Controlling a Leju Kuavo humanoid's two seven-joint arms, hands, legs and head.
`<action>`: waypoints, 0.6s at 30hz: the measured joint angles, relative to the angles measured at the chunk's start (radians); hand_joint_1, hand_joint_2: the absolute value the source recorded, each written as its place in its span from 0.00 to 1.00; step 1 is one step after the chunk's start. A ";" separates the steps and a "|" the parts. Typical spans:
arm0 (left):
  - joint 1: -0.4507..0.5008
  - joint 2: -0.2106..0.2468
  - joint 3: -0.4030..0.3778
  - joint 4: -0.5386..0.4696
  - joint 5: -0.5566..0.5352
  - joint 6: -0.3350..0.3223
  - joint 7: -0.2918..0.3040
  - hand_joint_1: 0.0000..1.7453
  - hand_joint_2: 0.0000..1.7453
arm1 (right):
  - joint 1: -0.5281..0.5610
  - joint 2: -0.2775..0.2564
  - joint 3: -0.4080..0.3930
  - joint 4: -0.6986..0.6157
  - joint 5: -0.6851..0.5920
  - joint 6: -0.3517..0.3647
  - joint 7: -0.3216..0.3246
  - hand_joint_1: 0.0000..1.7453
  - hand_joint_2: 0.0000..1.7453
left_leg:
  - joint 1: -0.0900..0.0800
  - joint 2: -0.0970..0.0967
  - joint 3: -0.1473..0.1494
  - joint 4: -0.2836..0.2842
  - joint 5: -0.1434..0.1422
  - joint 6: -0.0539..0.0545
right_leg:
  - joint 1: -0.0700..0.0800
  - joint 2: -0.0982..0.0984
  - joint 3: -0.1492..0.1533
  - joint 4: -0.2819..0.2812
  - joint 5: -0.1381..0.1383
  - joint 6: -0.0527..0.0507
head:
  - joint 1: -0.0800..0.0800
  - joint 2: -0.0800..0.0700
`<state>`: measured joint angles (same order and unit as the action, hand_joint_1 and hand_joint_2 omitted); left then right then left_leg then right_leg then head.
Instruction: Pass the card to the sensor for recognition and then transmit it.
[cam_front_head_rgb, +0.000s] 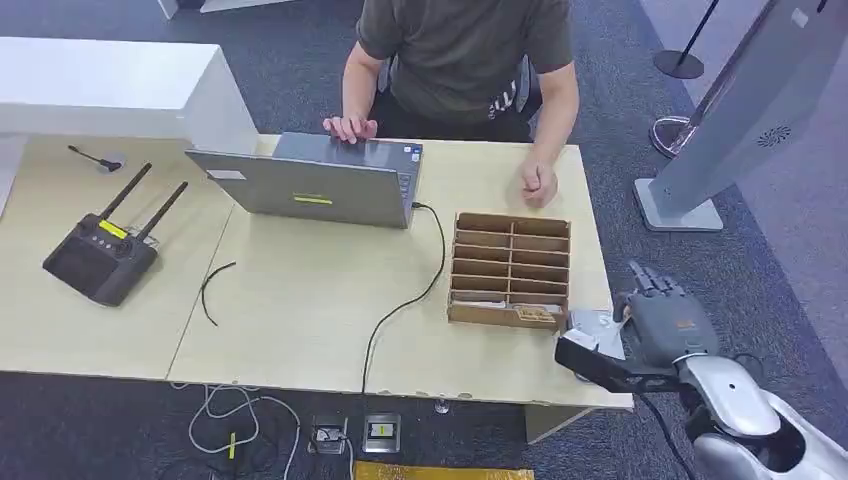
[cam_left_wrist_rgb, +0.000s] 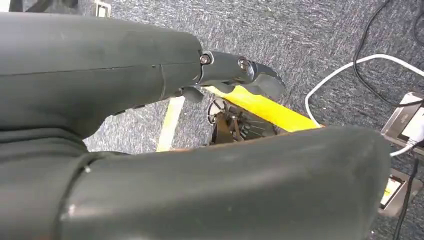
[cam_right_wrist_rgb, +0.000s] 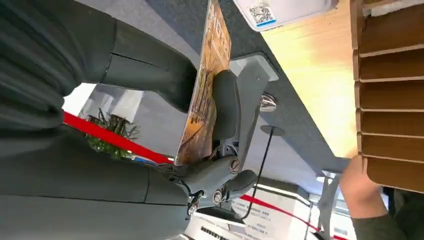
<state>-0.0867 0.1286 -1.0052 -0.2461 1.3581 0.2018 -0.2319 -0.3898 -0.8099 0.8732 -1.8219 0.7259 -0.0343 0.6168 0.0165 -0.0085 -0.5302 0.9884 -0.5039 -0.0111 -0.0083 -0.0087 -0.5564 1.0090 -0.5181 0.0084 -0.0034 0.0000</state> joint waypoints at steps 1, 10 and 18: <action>0.000 0.000 0.000 0.000 0.000 -0.001 0.000 0.00 0.00 | 0.000 0.004 0.000 0.007 -0.001 -0.004 -0.004 1.00 1.00 | 0.000 0.000 0.000 0.000 0.000 0.000 | 0.000 0.000 0.000 0.000 0.000 0.000 | 0.000 0.000; 0.000 0.000 -0.001 0.000 0.004 0.009 0.014 0.00 0.00 | 0.000 0.033 0.001 0.054 -0.018 -0.029 -0.024 1.00 1.00 | 0.000 0.000 0.000 0.000 0.000 0.000 | 0.000 0.000 0.000 0.000 0.000 0.000 | 0.000 0.000; 0.000 0.005 -0.001 0.000 0.013 0.007 0.014 0.00 0.00 | 0.000 0.048 0.002 0.089 -0.032 -0.067 -0.033 1.00 1.00 | 0.000 0.000 0.000 0.000 0.000 0.000 | 0.000 0.000 0.000 0.000 0.000 0.000 | 0.000 0.000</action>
<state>-0.0869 0.1335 -1.0063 -0.2461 1.3714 0.2090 -0.2175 -0.3897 -0.7618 0.8751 -1.7327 0.6935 -0.1018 0.5840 0.0165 -0.0084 -0.5299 0.9885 -0.5039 -0.0112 -0.0083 -0.0086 -0.5562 1.0091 -0.5181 0.0084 -0.0038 0.0000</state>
